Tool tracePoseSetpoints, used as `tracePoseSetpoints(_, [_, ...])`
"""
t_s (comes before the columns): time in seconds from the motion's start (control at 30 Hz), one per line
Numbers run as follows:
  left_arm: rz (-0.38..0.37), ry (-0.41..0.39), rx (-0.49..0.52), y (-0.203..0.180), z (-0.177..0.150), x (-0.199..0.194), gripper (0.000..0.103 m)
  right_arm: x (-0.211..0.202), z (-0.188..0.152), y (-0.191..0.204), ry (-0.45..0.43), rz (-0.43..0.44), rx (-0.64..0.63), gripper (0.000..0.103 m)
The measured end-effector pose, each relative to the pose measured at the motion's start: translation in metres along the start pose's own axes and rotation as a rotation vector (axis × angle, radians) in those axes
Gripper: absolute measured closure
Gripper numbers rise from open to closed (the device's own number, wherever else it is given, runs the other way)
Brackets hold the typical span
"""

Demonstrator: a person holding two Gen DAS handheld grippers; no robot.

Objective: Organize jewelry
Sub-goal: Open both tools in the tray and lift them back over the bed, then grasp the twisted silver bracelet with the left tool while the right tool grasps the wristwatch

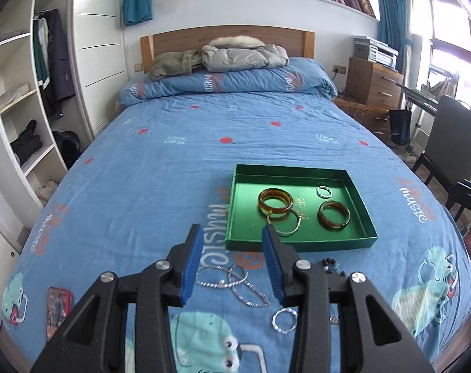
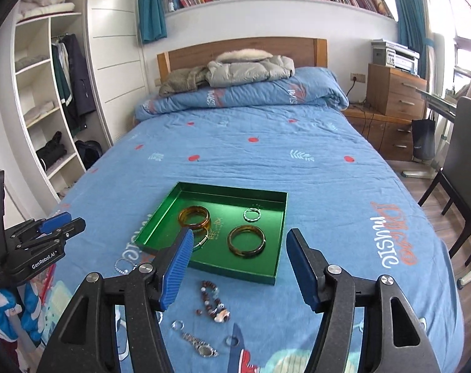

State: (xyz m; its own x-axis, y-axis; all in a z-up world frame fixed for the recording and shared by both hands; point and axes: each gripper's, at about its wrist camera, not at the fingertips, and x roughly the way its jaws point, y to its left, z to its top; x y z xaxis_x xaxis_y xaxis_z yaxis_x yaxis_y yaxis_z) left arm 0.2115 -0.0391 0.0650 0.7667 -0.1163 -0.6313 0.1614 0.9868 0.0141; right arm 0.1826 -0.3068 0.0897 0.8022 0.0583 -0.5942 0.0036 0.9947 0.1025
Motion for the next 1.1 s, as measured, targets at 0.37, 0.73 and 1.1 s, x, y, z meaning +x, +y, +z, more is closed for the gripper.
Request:
tracePoseSetpoints(0.37, [-0.013, -0.006, -0.019, 0.038, -0.055, -0.051, 0.062, -0.059, -0.045, 0.007, -0.044, 0.035, 0.004, 0.041])
tracePoseSetpoints(0.73, [-0.079, 0.067, 0.010, 0.024, -0.125, -0.033, 0.062, -0.040, -0.110, -0.002, -0.013, 0.078, -0.038, 0.045])
tracePoseSetpoints(1.1, [-0.215, 0.181, 0.007, -0.019, -0.150, 0.028, 0.063, 0.017, -0.163, -0.001, 0.110, 0.218, -0.145, 0.064])
